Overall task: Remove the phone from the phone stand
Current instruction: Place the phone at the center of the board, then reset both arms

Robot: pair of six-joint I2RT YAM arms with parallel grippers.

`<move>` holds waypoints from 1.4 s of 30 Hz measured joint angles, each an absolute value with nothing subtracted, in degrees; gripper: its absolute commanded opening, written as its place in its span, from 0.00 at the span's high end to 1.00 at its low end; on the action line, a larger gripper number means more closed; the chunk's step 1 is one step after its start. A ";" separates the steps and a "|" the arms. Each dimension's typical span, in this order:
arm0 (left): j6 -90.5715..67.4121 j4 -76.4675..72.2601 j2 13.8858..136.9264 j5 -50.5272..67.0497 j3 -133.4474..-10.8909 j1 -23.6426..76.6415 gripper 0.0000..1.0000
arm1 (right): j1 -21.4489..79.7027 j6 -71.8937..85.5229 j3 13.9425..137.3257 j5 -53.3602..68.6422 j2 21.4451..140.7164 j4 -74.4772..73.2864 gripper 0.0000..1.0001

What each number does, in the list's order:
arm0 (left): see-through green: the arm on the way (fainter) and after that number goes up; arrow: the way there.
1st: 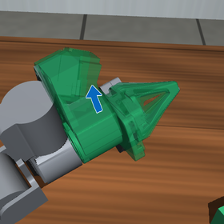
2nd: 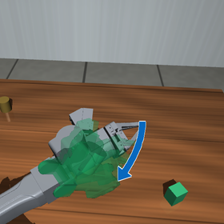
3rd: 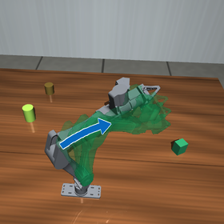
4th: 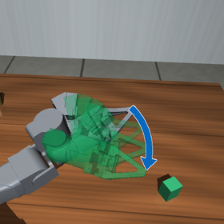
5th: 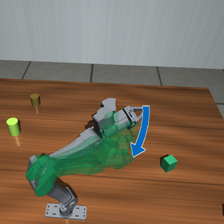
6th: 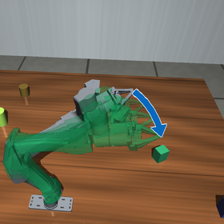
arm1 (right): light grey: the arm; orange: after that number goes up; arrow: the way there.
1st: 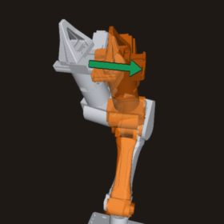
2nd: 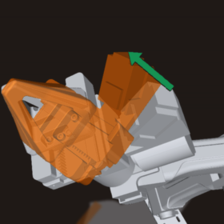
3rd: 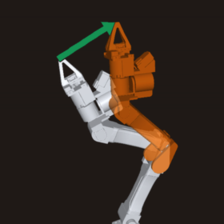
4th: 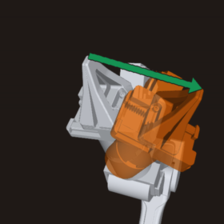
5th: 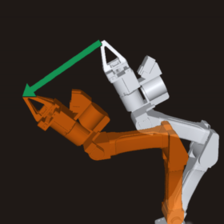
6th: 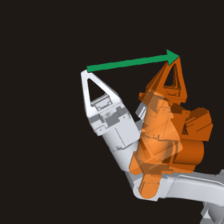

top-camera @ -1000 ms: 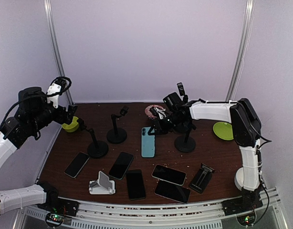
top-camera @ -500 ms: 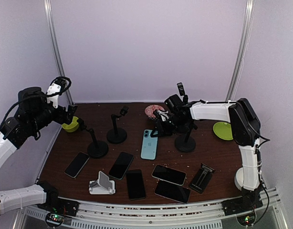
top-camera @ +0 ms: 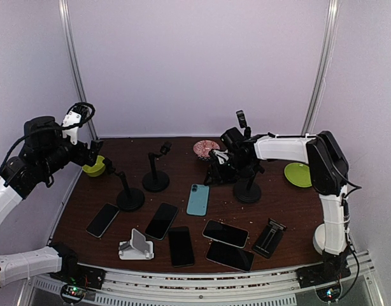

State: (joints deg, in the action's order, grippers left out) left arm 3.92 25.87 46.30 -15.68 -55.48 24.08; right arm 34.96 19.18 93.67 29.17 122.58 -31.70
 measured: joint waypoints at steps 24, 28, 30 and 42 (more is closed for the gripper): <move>-6.42 21.47 43.77 -34.06 -48.64 24.08 0.02 | 42.46 11.27 93.67 14.76 89.93 -38.79 0.00; -5.98 17.54 43.77 -38.20 -45.76 24.08 0.02 | 41.43 9.87 93.27 10.22 84.71 -37.95 0.01; -5.04 13.50 43.79 -40.60 -43.24 23.88 0.02 | 39.38 9.32 91.66 8.25 82.15 -36.38 0.01; -4.16 -6.00 54.43 -46.76 -35.46 14.74 0.02 | 15.42 10.15 62.06 -3.73 67.94 -18.59 0.00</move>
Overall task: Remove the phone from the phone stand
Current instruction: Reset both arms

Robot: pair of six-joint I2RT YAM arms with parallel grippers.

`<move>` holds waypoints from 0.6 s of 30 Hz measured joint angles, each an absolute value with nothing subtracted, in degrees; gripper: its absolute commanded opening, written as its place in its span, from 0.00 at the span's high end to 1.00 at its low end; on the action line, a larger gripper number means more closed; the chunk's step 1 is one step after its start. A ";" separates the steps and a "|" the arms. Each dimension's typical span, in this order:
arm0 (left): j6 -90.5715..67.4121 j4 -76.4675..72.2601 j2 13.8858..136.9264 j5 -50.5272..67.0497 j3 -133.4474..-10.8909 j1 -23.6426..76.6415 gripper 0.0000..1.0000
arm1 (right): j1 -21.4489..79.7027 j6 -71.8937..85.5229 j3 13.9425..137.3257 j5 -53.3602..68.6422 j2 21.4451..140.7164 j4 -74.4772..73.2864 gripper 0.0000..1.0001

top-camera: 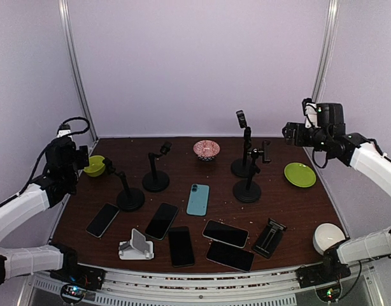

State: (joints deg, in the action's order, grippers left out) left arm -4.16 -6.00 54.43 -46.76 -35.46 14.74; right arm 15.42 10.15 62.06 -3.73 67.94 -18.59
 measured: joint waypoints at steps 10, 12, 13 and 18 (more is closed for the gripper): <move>-1.32 -26.41 68.14 -37.10 -27.14 4.89 0.03 | 6.04 7.42 37.34 -12.69 62.52 7.42 0.01; -1.17 -29.69 71.46 -33.50 -25.91 2.96 0.04 | 6.07 6.09 32.51 -13.67 62.46 13.10 0.00; -1.15 -30.81 72.66 -32.18 -25.63 2.44 0.04 | 6.07 5.48 29.95 -14.22 62.46 16.14 0.01; -1.06 -39.48 79.22 -25.06 -23.75 0.97 0.03 | 6.02 2.87 21.45 -15.42 63.35 29.19 0.00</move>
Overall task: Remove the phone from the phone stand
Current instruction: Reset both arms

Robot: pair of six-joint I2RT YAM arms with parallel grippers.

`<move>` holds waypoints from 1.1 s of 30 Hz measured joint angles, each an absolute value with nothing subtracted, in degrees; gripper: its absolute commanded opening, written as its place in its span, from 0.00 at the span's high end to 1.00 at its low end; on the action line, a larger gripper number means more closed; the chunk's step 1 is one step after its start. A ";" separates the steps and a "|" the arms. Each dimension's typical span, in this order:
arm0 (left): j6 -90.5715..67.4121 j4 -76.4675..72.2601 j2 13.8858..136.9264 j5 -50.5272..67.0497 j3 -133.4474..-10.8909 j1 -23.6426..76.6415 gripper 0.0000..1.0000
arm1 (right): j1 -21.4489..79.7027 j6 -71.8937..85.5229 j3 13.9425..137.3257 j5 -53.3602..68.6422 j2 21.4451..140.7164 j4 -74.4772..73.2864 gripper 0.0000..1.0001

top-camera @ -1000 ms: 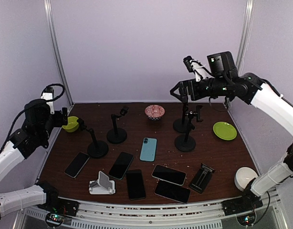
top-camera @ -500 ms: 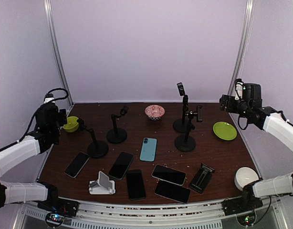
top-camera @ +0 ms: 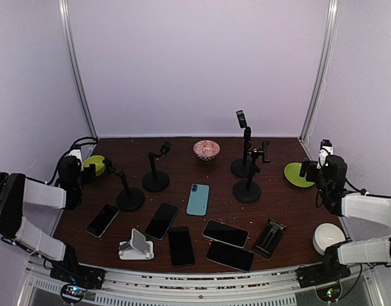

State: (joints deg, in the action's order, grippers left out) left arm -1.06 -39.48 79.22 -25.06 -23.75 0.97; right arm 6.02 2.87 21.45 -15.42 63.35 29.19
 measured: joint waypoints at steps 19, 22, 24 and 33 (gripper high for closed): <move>0.19 -54.68 81.45 -16.43 -18.33 0.43 0.02 | 5.96 -0.05 12.95 -9.58 77.89 61.14 0.00; 0.19 -55.33 81.45 -16.34 -18.33 0.43 0.02 | 5.91 -0.05 12.95 -9.41 77.89 61.28 0.01; 0.21 -55.70 81.45 -16.25 -18.33 0.43 0.02 | 5.80 -0.05 12.95 -9.41 77.89 61.39 0.01; 0.36 -55.72 81.45 -16.23 -18.33 0.43 0.02 | 5.74 -0.05 12.95 -9.23 77.89 61.41 0.01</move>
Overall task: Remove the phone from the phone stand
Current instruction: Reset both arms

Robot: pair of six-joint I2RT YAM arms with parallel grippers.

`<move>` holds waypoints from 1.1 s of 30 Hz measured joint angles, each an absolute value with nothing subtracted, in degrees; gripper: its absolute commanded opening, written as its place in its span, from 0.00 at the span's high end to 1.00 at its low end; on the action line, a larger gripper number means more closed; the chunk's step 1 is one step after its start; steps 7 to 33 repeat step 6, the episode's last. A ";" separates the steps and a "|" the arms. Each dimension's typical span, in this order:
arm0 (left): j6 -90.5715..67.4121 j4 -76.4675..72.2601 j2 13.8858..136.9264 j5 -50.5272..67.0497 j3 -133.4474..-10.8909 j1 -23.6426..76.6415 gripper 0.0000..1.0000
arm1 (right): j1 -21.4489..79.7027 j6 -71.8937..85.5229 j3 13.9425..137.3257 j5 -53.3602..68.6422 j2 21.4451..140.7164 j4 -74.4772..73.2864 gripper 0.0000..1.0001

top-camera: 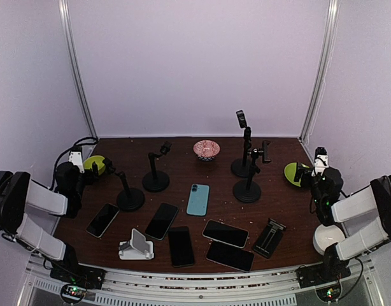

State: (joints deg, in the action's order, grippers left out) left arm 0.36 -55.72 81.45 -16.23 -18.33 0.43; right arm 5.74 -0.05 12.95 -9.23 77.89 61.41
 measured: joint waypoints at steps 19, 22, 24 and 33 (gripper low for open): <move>0.36 -55.72 81.45 -16.23 -18.31 0.43 0.02 | 4.86 0.16 13.82 -8.01 77.91 60.93 0.00; 0.36 -55.72 81.45 -16.23 -18.31 0.43 0.02 | 4.86 0.16 13.82 -8.01 77.91 60.93 0.00; 0.36 -55.72 81.45 -16.23 -18.31 0.43 0.02 | 4.86 0.16 13.82 -8.01 77.91 60.93 0.00; 0.36 -55.72 81.45 -16.23 -18.31 0.43 0.02 | 4.86 0.16 13.82 -8.01 77.91 60.93 0.00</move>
